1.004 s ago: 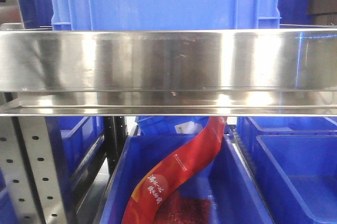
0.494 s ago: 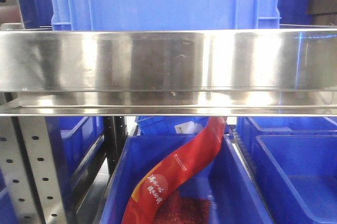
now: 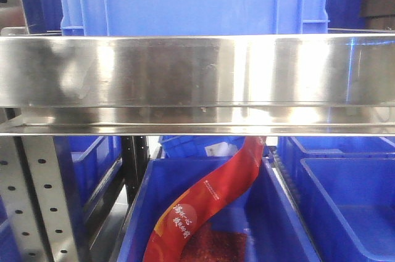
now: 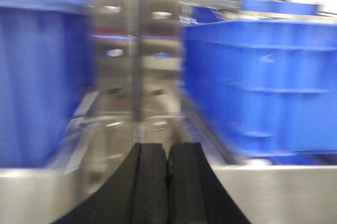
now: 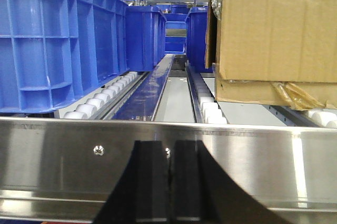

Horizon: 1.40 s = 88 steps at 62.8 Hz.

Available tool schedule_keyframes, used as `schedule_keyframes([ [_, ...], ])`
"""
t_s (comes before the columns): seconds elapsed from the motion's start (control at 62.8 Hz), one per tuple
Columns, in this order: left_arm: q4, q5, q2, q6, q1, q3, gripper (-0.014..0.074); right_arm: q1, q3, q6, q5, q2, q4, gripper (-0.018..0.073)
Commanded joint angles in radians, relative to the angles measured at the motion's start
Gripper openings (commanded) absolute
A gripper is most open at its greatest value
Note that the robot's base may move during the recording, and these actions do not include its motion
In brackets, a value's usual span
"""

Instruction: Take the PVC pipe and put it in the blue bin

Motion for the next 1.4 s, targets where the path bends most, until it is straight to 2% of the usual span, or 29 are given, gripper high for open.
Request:
schedule_keyframes([
  [0.0,0.016,0.003,-0.071,-0.001,0.046,0.052,-0.0111,-0.005,0.002,-0.004,-0.025,-0.003,-0.002,-0.0167],
  [0.239,0.016,-0.011,-0.161,-0.001,0.059,0.173,-0.0111,-0.005,0.002,-0.004,-0.025,-0.003,-0.002,-0.0167],
  [0.303,0.016,-0.031,-0.161,-0.001,0.059,0.173,-0.0111,-0.005,0.002,-0.004,-0.025,-0.003,-0.002,-0.0167],
  [0.398,0.016,0.025,-0.161,-0.001,0.059,0.173,-0.0111,-0.005,0.002,-0.004,-0.025,-0.003,-0.002,-0.0167],
  [1.386,0.016,0.022,-0.161,-0.001,0.059,0.173,-0.0111,-0.005,0.002,-0.004,-0.025,-0.003,-0.002,-0.0167],
])
